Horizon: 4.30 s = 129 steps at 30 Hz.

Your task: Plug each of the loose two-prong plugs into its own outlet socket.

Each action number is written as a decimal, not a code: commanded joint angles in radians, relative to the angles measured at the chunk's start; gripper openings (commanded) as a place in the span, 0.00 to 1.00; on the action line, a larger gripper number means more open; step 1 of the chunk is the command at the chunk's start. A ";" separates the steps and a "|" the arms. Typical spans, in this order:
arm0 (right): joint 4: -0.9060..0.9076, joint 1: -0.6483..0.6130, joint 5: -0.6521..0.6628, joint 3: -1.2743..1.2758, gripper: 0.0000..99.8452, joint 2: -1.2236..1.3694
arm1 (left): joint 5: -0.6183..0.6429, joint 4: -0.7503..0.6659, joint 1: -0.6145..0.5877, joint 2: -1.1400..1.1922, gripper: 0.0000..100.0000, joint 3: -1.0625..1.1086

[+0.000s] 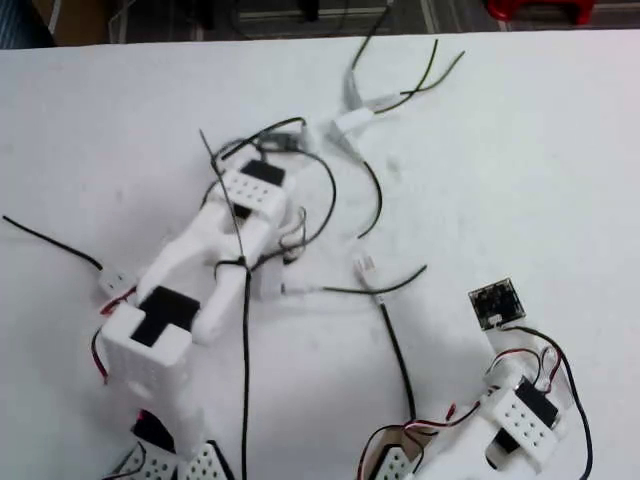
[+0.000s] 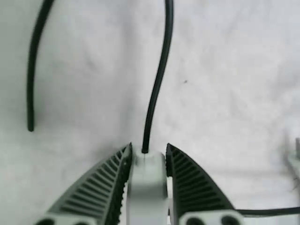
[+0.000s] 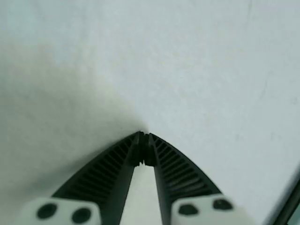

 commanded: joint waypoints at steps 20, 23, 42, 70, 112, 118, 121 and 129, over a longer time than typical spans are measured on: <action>-0.001 -0.018 0.003 0.017 0.02 0.001 | -0.157 -0.206 -0.344 0.208 0.02 -0.736; -0.001 -0.019 0.003 0.017 0.02 0.001 | -0.157 -0.224 -0.380 0.351 0.03 -0.852; -0.001 -0.016 0.003 0.017 0.02 0.001 | -0.238 0.114 -0.512 0.877 0.30 -1.749; 0.541 -0.139 -0.276 -0.638 0.05 0.008 | -0.247 0.508 -0.966 0.668 0.30 -1.459; 0.409 -1.170 -0.763 -1.026 0.25 0.891 | -0.324 0.328 -0.924 0.071 0.30 -0.187; 0.409 -1.170 -0.763 -1.026 0.25 0.892 | -0.212 0.259 -0.863 0.076 0.30 -0.069; 0.410 -1.170 -0.763 -1.026 0.25 0.892 | -0.215 0.241 -0.840 0.070 0.27 -0.049; 0.430 -1.170 -0.763 -1.025 0.25 0.891 | -0.215 0.195 -0.832 0.073 0.03 -0.043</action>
